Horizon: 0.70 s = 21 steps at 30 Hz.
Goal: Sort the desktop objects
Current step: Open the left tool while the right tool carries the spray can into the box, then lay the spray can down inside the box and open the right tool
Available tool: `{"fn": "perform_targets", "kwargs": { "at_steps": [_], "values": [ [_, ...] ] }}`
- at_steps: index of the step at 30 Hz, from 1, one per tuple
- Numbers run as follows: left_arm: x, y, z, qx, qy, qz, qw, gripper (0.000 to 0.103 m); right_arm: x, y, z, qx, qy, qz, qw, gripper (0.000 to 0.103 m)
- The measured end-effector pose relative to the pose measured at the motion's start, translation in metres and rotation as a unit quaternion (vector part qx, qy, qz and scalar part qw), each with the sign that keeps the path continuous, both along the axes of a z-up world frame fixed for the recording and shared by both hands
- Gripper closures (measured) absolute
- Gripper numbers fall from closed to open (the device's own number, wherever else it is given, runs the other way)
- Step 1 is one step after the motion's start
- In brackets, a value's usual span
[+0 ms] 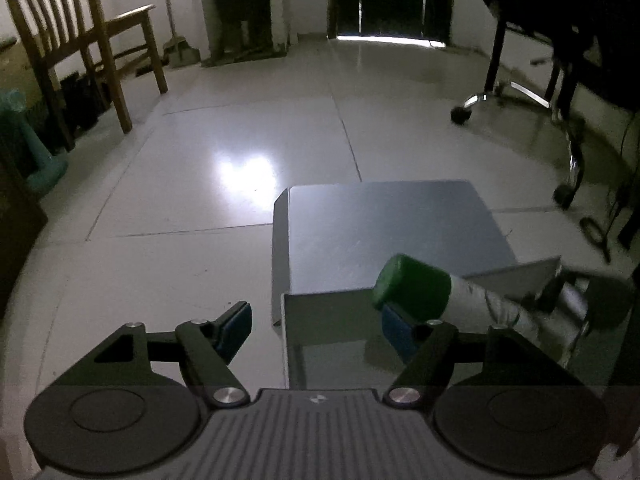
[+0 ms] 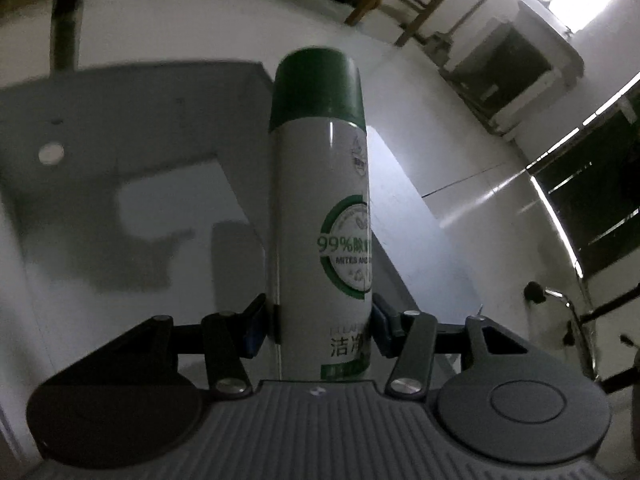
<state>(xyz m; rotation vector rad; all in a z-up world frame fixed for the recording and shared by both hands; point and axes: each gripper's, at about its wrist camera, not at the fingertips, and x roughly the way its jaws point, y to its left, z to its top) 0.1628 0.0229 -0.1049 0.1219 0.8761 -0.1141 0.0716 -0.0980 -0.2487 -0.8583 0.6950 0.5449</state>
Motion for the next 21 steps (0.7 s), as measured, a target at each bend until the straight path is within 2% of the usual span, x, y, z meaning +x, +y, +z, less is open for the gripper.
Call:
{"fn": "perform_targets", "kwargs": {
  "at_steps": [4,11,17,21],
  "values": [
    [-0.005,-0.009,-0.010,0.018,-0.002,-0.008,0.9998,0.029,0.000,-0.006,-0.017,-0.036,0.006,0.026,0.999,0.049],
    [-0.008,0.001,-0.017,0.007,0.010,0.016,0.9998,0.029,-0.005,-0.018,-0.056,-0.101,0.026,0.075,0.992,0.049],
    [-0.010,0.000,-0.020,0.005,0.018,0.014,0.9997,0.029,-0.004,-0.025,-0.094,-0.155,0.037,0.108,0.981,0.048],
    [-0.010,-0.002,-0.024,-0.003,0.026,0.014,0.9996,0.029,-0.004,-0.029,-0.111,-0.171,0.047,0.120,0.977,0.049]
  ]
}}
